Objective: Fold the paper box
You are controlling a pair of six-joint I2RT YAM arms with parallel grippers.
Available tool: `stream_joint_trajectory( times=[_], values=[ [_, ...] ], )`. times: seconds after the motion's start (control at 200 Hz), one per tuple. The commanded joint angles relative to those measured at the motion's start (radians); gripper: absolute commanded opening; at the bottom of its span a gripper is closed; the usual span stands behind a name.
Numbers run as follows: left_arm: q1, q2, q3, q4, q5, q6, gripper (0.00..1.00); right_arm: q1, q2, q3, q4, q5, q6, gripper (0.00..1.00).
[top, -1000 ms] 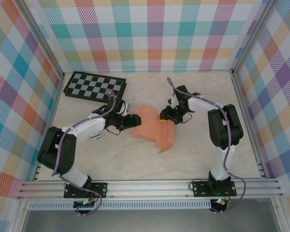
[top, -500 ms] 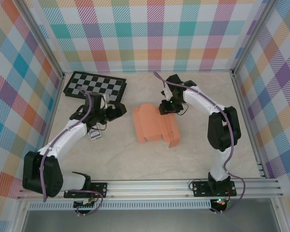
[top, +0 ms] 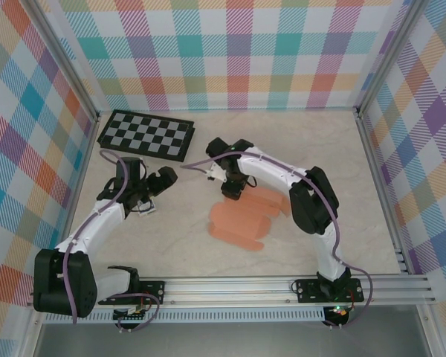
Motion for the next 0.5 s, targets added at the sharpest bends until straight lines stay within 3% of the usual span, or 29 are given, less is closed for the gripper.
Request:
stream_joint_trajectory(
  times=[0.0,0.11,0.285,0.36,0.4,0.495],
  values=[
    [0.003,-0.049,-0.015,0.173,0.086,0.109,0.91,0.002,-0.072,0.008,0.031,-0.053,-0.072,0.61],
    [-0.011,-0.060,0.003,0.218,0.146,0.162,0.90,0.002,-0.196,-0.064,0.082,-0.084,-0.044,0.65],
    [-0.110,0.069,0.175,0.064,0.207,0.256,0.93,-0.023,-0.445,-0.225,0.160,-0.121,0.096,0.69],
    [-0.164,0.136,0.247,0.000,0.190,0.280,0.93,-0.084,-0.564,-0.305,0.228,-0.110,0.295,0.70],
    [-0.187,0.181,0.289,-0.032,0.182,0.270,0.93,-0.139,-0.621,-0.348,0.244,-0.133,0.474,0.70],
    [-0.237,0.287,0.382,-0.118,0.196,0.230,0.92,-0.297,-0.744,-0.486,0.250,-0.290,0.863,0.68]
  ],
)
